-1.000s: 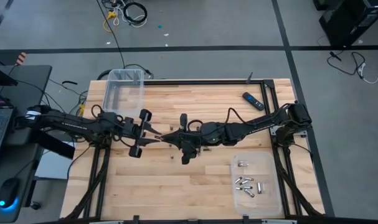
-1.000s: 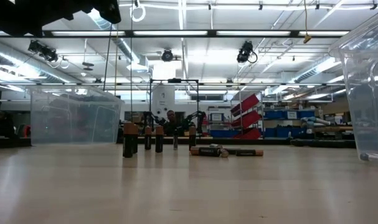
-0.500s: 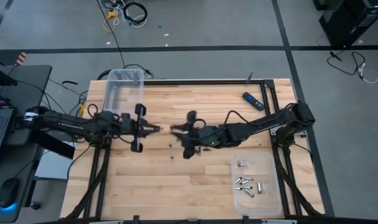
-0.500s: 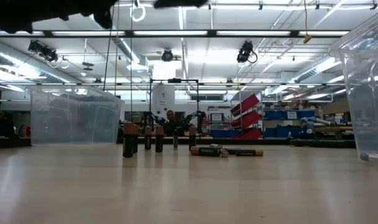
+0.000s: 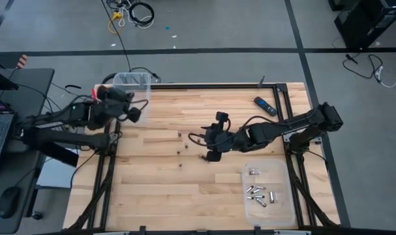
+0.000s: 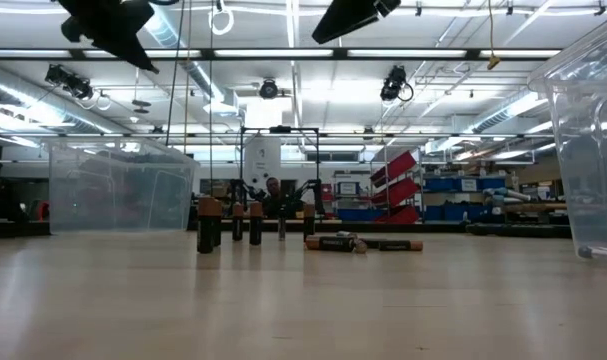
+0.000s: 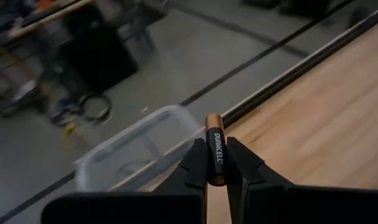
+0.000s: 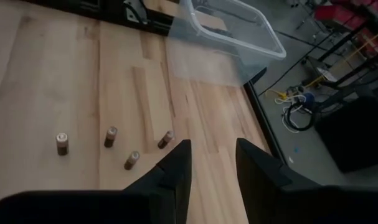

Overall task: Sort batteries
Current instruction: Put the black and copper battery into the top transparent bin

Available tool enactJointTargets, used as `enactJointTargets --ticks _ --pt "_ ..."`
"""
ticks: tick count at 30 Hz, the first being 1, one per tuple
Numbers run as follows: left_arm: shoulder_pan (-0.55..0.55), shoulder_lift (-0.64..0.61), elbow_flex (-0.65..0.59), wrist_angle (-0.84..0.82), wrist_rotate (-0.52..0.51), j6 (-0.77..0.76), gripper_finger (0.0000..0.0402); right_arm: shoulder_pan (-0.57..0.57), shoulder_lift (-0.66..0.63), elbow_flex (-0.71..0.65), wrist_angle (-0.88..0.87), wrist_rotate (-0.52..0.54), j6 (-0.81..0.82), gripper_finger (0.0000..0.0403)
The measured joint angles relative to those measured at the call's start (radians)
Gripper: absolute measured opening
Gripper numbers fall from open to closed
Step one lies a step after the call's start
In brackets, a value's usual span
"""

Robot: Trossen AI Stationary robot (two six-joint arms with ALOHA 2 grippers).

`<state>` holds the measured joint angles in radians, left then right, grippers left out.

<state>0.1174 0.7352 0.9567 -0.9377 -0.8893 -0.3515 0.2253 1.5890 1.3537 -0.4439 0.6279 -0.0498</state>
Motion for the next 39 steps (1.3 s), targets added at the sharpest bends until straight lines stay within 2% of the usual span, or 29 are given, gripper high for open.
enactJointTargets --ticks 3,9,17,22,26,39 --pt "0.085 0.031 0.053 -0.071 0.066 0.019 0.0017 -0.004 0.0 0.0 0.001 0.0 0.001 0.011" --pt "0.29 0.108 0.065 -0.131 0.388 0.154 0.0017 -0.004 0.0 0.0 0.002 -0.045 0.018 0.0109" --pt "0.511 0.266 0.064 -0.225 0.699 0.343 0.0017 -0.005 0.0 0.0 0.0 -0.11 0.043 0.0107" --pt "0.587 0.35 0.064 -0.333 0.7 0.376 0.0017 -0.005 0.0 0.0 0.0 -0.153 0.049 0.0107" --pt "0.618 0.405 0.064 -0.354 0.7 0.403 0.0026 -0.005 0.0 0.0 -0.001 -0.156 0.049 0.0107" --pt "0.622 0.429 0.064 -0.248 0.678 0.475 0.0119 -0.006 0.009 0.0 0.001 -0.159 0.05 0.0107"
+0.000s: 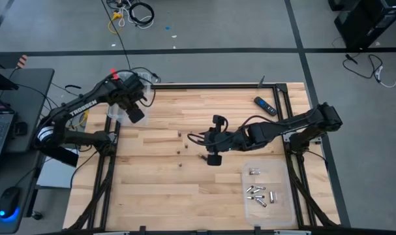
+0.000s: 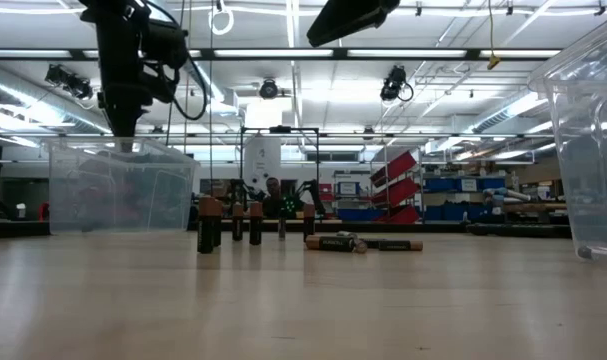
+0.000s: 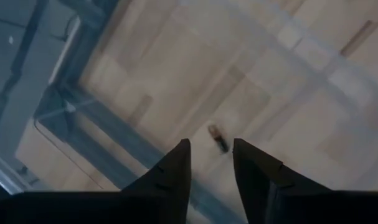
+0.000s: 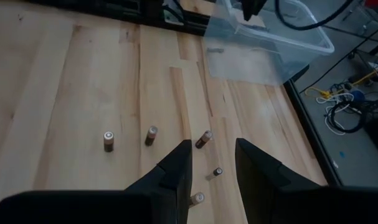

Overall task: Sort batteries
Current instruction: Put the black and copper battery into the top transparent bin

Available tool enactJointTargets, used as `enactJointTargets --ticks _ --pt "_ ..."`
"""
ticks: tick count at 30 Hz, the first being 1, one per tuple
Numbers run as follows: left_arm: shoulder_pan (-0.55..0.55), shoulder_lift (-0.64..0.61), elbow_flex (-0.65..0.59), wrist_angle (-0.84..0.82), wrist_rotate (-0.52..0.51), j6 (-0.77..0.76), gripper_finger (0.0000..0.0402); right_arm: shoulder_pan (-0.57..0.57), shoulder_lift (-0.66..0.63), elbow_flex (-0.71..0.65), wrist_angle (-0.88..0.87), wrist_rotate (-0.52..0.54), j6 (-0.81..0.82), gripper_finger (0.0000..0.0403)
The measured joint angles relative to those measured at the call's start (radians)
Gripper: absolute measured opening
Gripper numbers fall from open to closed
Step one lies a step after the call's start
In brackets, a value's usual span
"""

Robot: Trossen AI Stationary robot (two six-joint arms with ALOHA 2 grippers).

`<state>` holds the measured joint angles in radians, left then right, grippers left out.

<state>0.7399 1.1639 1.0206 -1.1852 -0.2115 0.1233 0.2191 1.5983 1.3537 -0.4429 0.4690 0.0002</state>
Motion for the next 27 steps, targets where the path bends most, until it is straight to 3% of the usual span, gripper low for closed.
enactJointTargets --ticks 5,8,13,15,20,27 --pt "-0.007 -0.024 0.0 0.092 0.01 0.012 0.0135 -0.025 0.031 0.0 0.013 -0.003 0.037 0.0107" --pt "-0.032 -0.062 -0.002 0.19 0.079 0.07 0.0136 -0.057 0.057 0.0 0.023 -0.012 0.049 0.0107" --pt "-0.113 -0.152 -0.06 0.334 0.493 0.203 0.0137 -0.112 0.087 0.0 0.042 -0.103 0.057 0.0107" --pt "-0.16 -0.18 -0.076 0.34 0.596 0.206 0.0137 -0.126 0.087 0.0 0.038 -0.118 0.06 0.0107" --pt "-0.301 -0.221 -0.138 0.411 0.592 0.175 0.0137 -0.139 0.087 0.0 0.048 -0.127 0.046 0.0107" --pt "-0.468 -0.208 -0.315 0.756 0.52 0.082 0.0137 -0.139 0.086 0.0 0.049 -0.128 0.042 0.0107"
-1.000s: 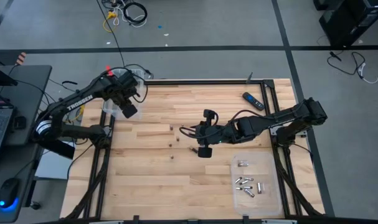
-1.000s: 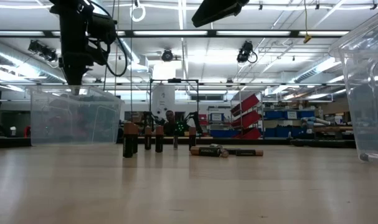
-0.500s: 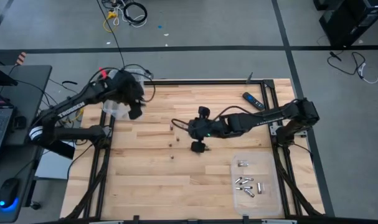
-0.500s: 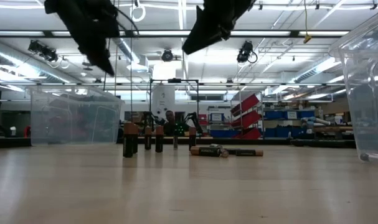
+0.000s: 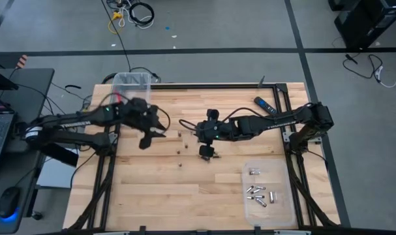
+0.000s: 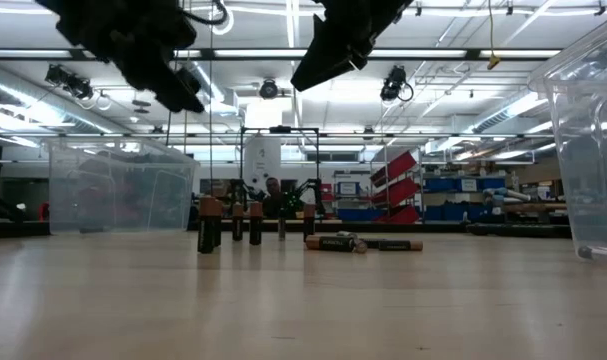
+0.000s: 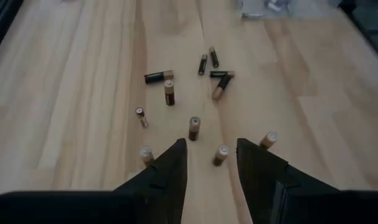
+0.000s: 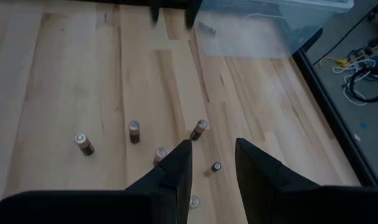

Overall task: Sort batteries
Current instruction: Put the black and copper battery into the top transparent bin

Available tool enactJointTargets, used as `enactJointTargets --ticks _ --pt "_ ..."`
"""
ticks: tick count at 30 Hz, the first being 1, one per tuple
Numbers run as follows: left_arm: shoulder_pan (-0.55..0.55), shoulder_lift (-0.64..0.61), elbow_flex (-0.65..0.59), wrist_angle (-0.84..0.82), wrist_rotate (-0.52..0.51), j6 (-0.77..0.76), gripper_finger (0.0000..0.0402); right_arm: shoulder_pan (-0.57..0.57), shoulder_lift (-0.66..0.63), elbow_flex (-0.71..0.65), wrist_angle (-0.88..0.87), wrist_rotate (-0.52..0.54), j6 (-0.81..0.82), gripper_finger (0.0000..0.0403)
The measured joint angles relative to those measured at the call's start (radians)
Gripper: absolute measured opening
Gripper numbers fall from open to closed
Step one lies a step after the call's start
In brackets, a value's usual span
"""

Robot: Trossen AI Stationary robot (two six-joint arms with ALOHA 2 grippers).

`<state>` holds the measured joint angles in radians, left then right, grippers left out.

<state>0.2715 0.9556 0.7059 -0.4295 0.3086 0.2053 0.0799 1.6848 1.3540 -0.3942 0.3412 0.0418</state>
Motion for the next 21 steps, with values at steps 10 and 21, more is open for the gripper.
enactJointTargets --ticks 10,21 --pt "-0.175 0.005 -0.324 0.583 -0.103 -0.068 0.0137 0.0 0.0 0.0 -0.011 0.0 0.011 0.0107" --pt "-0.291 0.144 -0.5 0.942 -0.324 -0.136 0.0137 0.0 0.0 0.0 0.005 0.0 0.01 0.0107"
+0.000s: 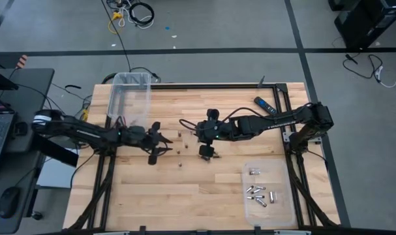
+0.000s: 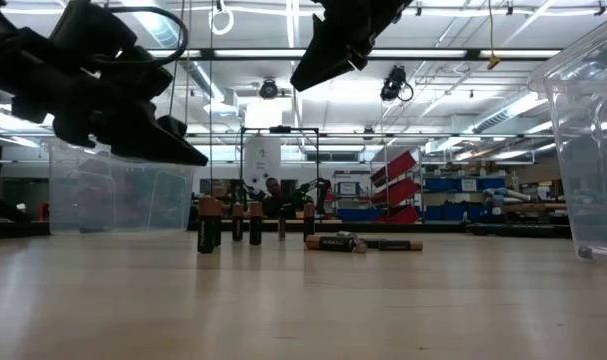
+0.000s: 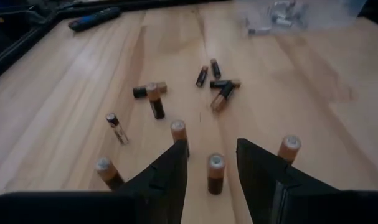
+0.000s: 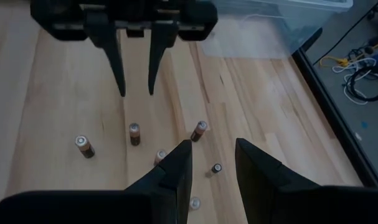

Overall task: Sort batteries
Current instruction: Put the black and copper battery into the top transparent bin

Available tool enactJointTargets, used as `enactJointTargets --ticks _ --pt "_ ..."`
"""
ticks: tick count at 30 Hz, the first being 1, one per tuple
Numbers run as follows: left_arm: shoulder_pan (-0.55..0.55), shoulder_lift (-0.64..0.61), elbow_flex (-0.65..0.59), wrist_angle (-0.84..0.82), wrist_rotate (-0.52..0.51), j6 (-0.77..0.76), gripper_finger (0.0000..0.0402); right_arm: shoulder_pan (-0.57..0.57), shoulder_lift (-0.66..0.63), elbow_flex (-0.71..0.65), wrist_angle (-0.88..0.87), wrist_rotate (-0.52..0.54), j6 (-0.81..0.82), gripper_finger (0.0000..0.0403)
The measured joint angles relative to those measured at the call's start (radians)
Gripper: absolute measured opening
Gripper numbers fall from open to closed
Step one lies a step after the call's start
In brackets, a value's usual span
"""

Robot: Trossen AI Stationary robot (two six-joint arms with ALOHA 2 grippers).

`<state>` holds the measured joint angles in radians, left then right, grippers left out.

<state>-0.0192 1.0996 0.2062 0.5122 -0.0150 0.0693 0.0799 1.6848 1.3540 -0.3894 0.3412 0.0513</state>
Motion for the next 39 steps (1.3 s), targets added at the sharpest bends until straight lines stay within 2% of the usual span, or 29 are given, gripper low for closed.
enactJointTargets --ticks 6,14,21,39 --pt "-0.034 0.097 0.0 0.03 -0.068 -0.022 0.0137 0.0 0.0 0.0 0.006 0.0 -0.001 0.0107" --pt "-0.063 0.228 0.001 0.173 -0.081 -0.044 0.0137 0.0 0.0 0.0 0.008 0.0 0.0 0.0107" --pt "-0.062 0.283 0.001 0.202 -0.112 -0.06 0.0137 0.0 -0.001 0.0 0.008 0.0 -0.001 0.0107" --pt "-0.062 0.424 0.001 0.345 -0.106 -0.085 0.0138 0.0 -0.001 0.0 0.013 0.0 -0.002 0.0107"
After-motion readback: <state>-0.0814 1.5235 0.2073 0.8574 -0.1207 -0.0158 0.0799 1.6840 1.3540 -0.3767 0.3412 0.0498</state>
